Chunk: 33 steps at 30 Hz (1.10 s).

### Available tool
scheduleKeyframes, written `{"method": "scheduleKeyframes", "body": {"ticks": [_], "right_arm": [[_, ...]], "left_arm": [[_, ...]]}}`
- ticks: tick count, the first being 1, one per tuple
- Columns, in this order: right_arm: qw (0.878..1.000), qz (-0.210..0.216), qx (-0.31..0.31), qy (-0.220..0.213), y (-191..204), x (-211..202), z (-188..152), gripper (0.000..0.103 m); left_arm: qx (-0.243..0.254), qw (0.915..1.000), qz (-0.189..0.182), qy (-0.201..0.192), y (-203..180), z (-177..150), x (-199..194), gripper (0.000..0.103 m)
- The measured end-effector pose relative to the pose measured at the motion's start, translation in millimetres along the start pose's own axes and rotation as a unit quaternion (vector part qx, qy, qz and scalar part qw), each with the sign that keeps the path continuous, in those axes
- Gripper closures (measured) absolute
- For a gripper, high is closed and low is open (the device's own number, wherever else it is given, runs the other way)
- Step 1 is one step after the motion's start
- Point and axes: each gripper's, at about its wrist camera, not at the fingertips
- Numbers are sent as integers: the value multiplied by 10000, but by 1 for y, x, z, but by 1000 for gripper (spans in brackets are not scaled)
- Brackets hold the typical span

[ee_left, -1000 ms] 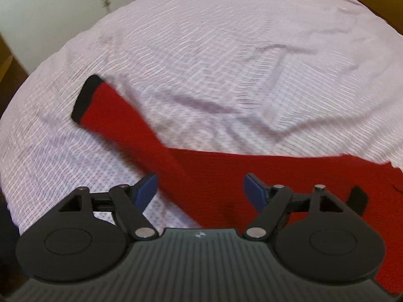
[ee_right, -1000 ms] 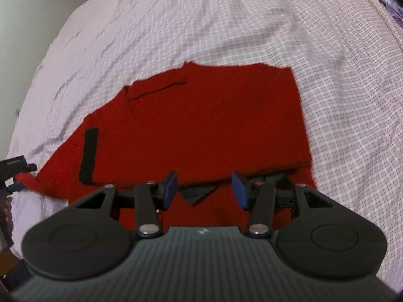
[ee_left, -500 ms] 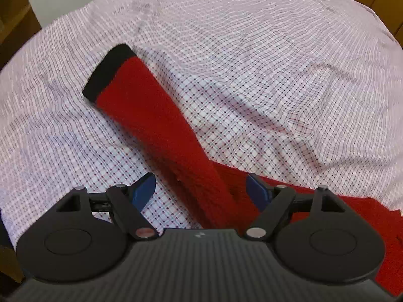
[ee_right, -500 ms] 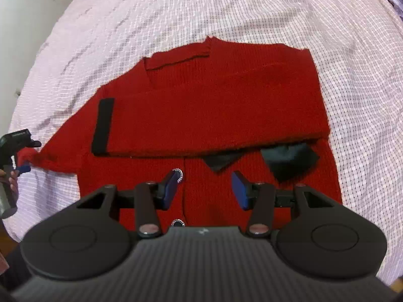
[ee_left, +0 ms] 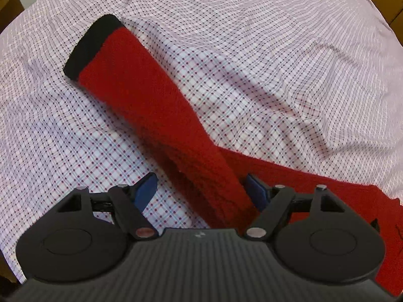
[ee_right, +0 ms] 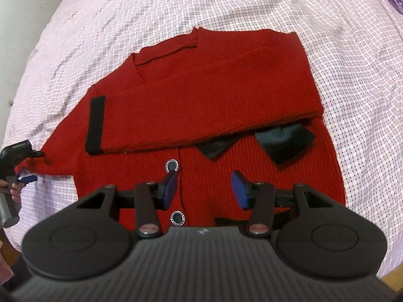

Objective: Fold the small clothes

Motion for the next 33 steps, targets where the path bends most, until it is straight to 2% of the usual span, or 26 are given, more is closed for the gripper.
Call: {"method": "scheduleKeyframes", "body": {"ticks": [1, 4, 6, 9, 12, 21, 33], "right_arm": [[10000, -6, 11, 11, 0, 0, -1, 53], [10000, -14, 33, 48, 0, 0, -4, 53], [10000, -19, 35, 61, 0, 0, -6, 53], [10000, 8, 51, 73, -1, -1, -7, 53], [9999, 36, 48, 83, -2, -1, -8, 53], [9999, 92, 3, 95, 0, -5, -8, 53], [9998, 145, 120, -52, -18, -16, 0, 53]], "left_arm": [[27, 10000, -29, -4, 1, 0, 0, 24], [132, 9999, -74, -76, 0, 0, -1, 41], [162, 9997, -110, -150, 1, 0, -4, 62], [180, 9989, -294, -318, 4, 0, -14, 75], [308, 9971, -474, -510, 5, -2, -30, 81], [600, 9834, -1227, -1196, -13, -13, -93, 86], [1155, 9605, -1942, -1624, -72, -37, -157, 87]]}}
Point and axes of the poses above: each gripper's, at about its wrist camera, not at the fingertips, and x roughly the way its jaws point, y to its left, z to its top, and after that the axes turned 3 degrees about x, right-handed
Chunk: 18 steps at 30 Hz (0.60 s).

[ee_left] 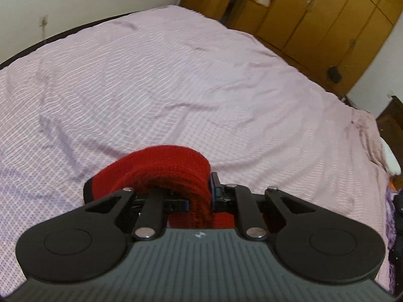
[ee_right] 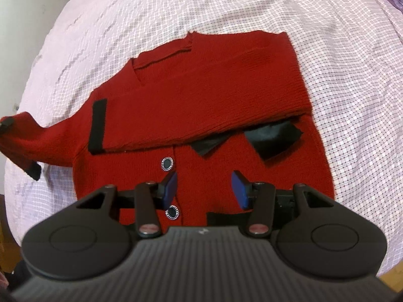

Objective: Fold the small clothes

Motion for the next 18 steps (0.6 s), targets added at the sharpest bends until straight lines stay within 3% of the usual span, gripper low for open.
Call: {"method": "scheduleKeyframes", "body": {"ticks": [18], "right_arm": [[9980, -158, 586, -153, -51, -14, 4, 53]], "left_arm": [[894, 9925, -769, 313, -115, -39, 13, 87]]}}
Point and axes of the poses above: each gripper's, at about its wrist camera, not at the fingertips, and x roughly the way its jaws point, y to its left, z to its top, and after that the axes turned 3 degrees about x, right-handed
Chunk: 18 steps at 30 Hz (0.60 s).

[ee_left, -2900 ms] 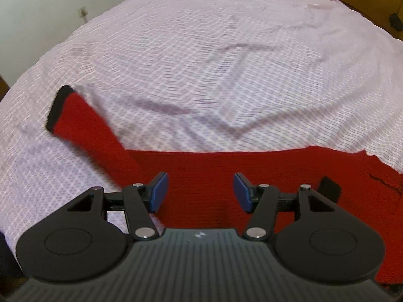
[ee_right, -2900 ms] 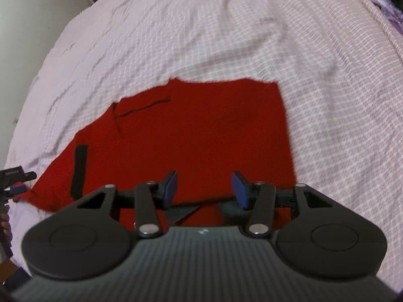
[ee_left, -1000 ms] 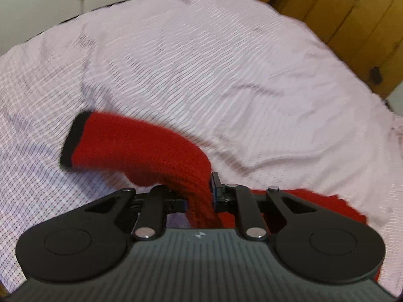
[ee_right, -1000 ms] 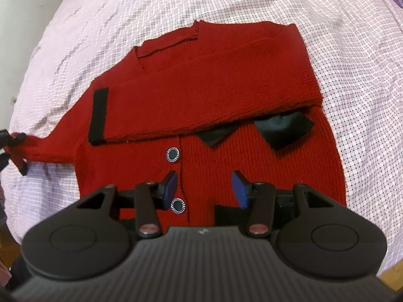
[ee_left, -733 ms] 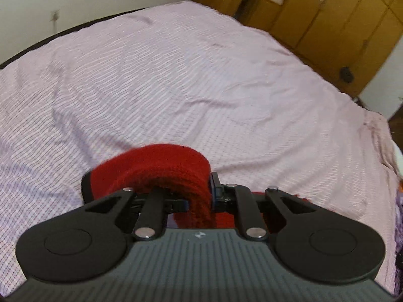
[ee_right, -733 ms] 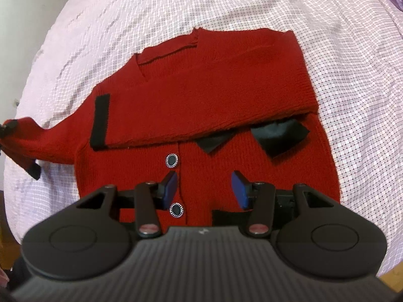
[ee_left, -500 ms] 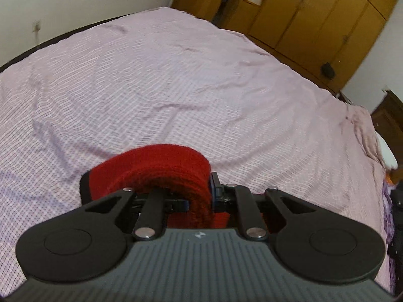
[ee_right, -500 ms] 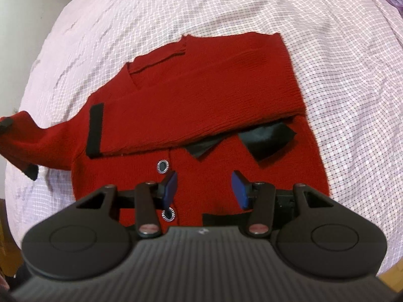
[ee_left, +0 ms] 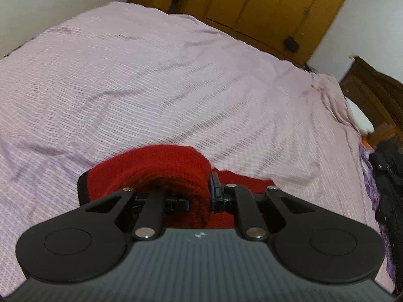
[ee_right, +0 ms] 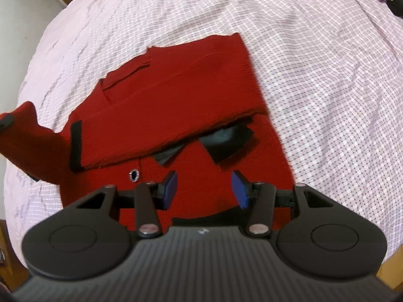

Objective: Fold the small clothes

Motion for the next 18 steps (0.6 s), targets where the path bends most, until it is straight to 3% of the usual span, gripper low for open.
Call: {"method": "scheduleKeyframes", "body": {"ticks": [11, 18], "right_arm": [[9997, -20, 232, -97, -28, -1, 3, 53], [9993, -71, 352, -136, -49, -5, 8, 53]], "left_arm": [[611, 9953, -161, 733, -60, -36, 58, 87], [785, 9848, 222, 1532, -82, -63, 110, 84]]}}
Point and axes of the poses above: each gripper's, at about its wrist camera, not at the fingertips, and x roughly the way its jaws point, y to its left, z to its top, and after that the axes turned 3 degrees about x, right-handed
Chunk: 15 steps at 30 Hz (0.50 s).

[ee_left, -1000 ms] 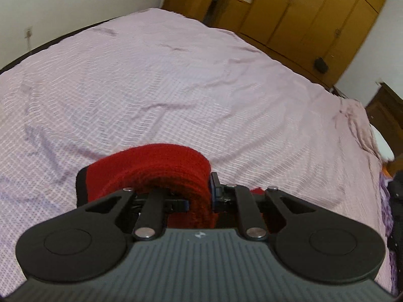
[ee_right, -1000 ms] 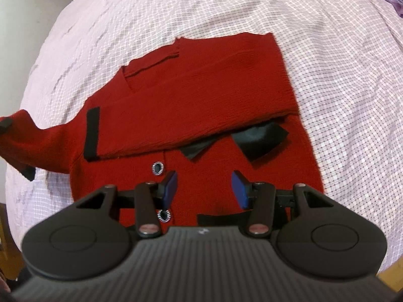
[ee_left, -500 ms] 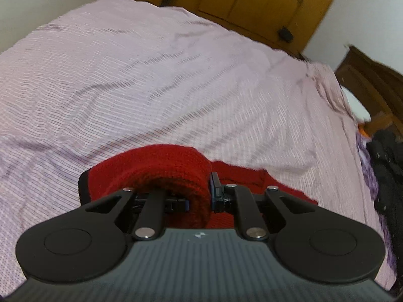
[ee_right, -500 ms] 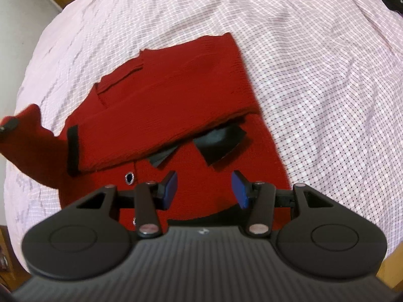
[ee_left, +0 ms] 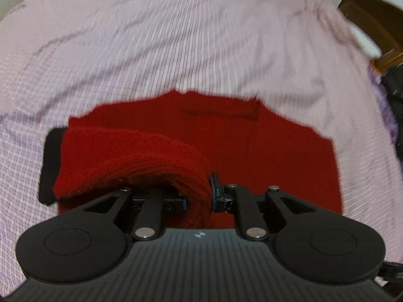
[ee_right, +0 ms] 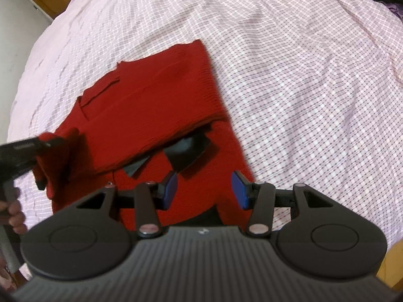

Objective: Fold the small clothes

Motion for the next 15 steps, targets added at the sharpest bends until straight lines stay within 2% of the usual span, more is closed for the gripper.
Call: {"method": "scheduleKeyframes", "body": {"ticks": [4, 7, 9, 15], "right_arm": [[10000, -24, 2, -42, -5, -3, 4, 53], [10000, -55, -31, -60, -8, -3, 7, 53], [9999, -37, 3, -100, -9, -4, 9, 53], [9997, 215, -90, -16, 9, -9, 13, 53]], "left_arm": [[39, 9990, 126, 433, -8, -4, 21, 76], [136, 9984, 90, 537, -8, -4, 15, 63], [102, 9985, 39, 541, -5, -4, 5, 51], [140, 9977, 316, 580, 12, -2, -23, 44]]}}
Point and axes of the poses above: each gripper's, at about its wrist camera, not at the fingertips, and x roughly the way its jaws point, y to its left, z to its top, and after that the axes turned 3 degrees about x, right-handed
